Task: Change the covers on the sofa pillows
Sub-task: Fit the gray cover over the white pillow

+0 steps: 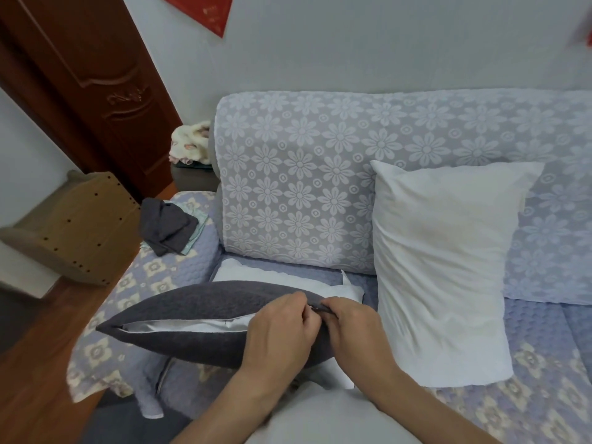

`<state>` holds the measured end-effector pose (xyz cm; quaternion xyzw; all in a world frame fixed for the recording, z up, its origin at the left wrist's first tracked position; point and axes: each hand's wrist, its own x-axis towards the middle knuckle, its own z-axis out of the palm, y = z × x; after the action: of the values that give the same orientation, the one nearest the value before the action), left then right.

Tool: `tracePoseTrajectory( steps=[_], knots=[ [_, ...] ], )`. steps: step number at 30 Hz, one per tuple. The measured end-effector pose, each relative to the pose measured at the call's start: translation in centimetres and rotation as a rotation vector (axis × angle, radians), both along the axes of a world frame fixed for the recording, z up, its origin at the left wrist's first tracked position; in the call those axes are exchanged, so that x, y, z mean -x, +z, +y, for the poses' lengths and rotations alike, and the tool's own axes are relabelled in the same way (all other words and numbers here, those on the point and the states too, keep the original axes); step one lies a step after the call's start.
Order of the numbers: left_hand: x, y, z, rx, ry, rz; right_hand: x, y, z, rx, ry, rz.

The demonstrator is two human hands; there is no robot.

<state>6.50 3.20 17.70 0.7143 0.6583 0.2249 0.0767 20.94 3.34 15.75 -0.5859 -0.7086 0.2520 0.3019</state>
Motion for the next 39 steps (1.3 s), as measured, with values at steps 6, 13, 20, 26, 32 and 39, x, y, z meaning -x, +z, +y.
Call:
tracePoseTrajectory(
  steps=[6, 13, 20, 26, 32, 39],
  knots=[
    [0.5, -0.6, 0.0, 0.069, 0.018, -0.110, 0.2, -0.1, -0.3, -0.008, -0.087, -0.057],
    [1.7, 0.0, 0.9, 0.506, -0.015, -0.428, -0.4, -0.6, -0.3, 0.092, -0.143, -0.097],
    [2.1, 0.1, 1.1, 0.613, -0.057, -0.552, -0.5, -0.4, 0.0, 0.149, -0.156, -0.120],
    [2.2, -0.8, 1.7, 0.453, 0.015, -0.290, -1.0, -0.4, 0.6, 0.146, -0.212, -0.109],
    [3.8, -1.9, 2.5, 0.475, 0.047, -0.304, -1.6, -0.7, 1.1, 0.141, -0.275, -0.097],
    [5.8, -3.8, 2.9, 0.533, 0.117, -0.316, -2.9, -1.4, 1.4, 0.186, -0.323, -0.136]
  ],
)
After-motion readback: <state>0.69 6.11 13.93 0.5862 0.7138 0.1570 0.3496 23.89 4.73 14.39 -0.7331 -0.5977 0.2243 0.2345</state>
